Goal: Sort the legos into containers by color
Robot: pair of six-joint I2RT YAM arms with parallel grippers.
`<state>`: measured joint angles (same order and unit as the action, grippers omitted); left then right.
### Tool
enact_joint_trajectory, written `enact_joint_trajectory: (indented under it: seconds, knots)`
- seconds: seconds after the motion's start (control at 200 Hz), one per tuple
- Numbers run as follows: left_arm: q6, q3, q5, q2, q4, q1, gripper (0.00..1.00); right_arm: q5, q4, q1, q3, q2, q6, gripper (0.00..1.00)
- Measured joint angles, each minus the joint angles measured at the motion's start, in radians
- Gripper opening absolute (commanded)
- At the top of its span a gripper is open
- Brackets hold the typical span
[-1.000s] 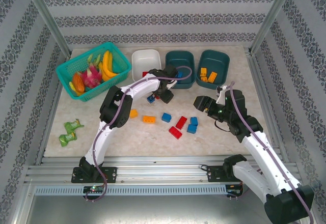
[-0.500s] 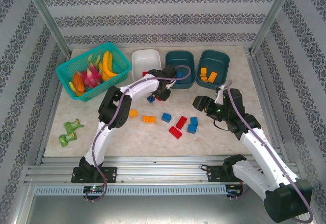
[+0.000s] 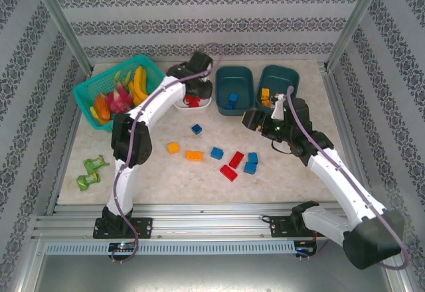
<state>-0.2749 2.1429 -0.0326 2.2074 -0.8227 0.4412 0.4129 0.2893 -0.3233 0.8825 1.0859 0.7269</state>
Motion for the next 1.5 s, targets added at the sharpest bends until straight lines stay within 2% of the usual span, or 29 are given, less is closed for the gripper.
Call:
enact_joint_trajectory:
  seconds: [0.205, 0.38, 0.565, 0.644, 0.764, 1.094, 1.299, 1.409, 1.499]
  knots:
    - [-0.111, 0.169, -0.101, 0.134, 0.003, -0.116, 0.32, -0.011, -0.028, -0.015, 0.163, 0.185, 0.004, 0.75]
    - [-0.170, 0.238, -0.179, 0.268, 0.004, -0.122, 0.33, -0.025, -0.040, -0.022, 0.234, 0.269, 0.008, 0.74]
    - [-0.213, 0.238, -0.241, 0.320, 0.003, -0.121, 0.36, -0.032, -0.040, -0.033, 0.238, 0.278, 0.012, 0.74]
    - [-0.224, 0.239, -0.258, 0.321, 0.004, -0.121, 0.41, -0.034, -0.040, -0.033, 0.238, 0.278, 0.020, 0.74]
    - [-0.239, 0.241, -0.278, 0.321, 0.005, -0.121, 0.57, -0.041, -0.040, -0.033, 0.234, 0.278, 0.029, 0.74]
    - [-0.243, 0.242, -0.285, 0.320, 0.005, -0.121, 0.70, -0.068, -0.005, -0.033, 0.234, 0.278, 0.025, 0.74]
    - [-0.254, 0.197, -0.277, 0.235, 0.005, -0.119, 0.79, -0.148, 0.145, -0.033, 0.223, 0.240, -0.001, 0.72]
    - [-0.261, 0.078, -0.267, 0.090, 0.020, -0.110, 0.82, -0.196, 0.275, -0.033, 0.211, 0.217, -0.010, 0.71]
    - [-0.274, -0.084, -0.263, -0.077, 0.070, -0.090, 0.83, -0.216, 0.374, -0.035, 0.182, 0.214, -0.023, 0.70]
